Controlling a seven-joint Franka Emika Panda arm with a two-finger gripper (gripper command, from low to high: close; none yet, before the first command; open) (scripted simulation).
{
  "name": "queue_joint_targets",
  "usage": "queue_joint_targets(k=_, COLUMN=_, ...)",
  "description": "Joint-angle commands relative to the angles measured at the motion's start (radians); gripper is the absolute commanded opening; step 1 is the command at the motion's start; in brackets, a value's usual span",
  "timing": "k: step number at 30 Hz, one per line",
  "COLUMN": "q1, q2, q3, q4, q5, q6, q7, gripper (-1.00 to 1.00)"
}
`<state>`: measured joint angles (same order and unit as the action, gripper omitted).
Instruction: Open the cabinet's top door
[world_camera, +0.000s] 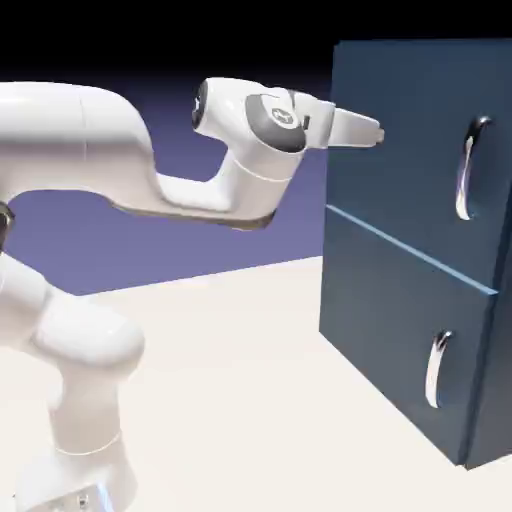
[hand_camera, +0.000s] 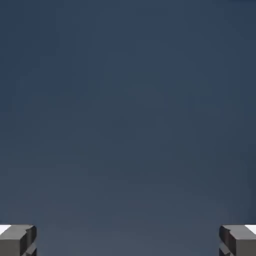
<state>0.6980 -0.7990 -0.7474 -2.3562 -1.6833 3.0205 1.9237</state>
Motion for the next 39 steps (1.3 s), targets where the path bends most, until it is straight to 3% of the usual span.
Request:
queue_joint_targets(k=1, q1=0.018, q2=-0.006, q3=-0.019, q4=0.012, q5=-0.044, q6=0.0, q7=0.031, gripper=0.0)
queue_joint_targets(k=22, q1=0.39, q2=-0.13, q3=-0.425, q4=0.258, q5=-0.957, q6=-0.009, q7=0.672, gripper=0.0)
queue_joint_targets(k=30, q1=0.589, q2=-0.1, q3=-0.551, q4=0.407, q5=-0.987, q6=-0.022, q7=0.679, gripper=0.0)
queue_joint_targets(k=31, q1=0.589, q2=-0.1, q3=-0.551, q4=0.407, q5=-0.987, q6=-0.022, q7=0.679, gripper=-1.0)
queue_joint_targets(k=39, q1=0.335, q2=-0.096, q3=-0.367, q4=0.18, q5=-0.923, q6=-0.161, q7=0.7, gripper=-1.0)
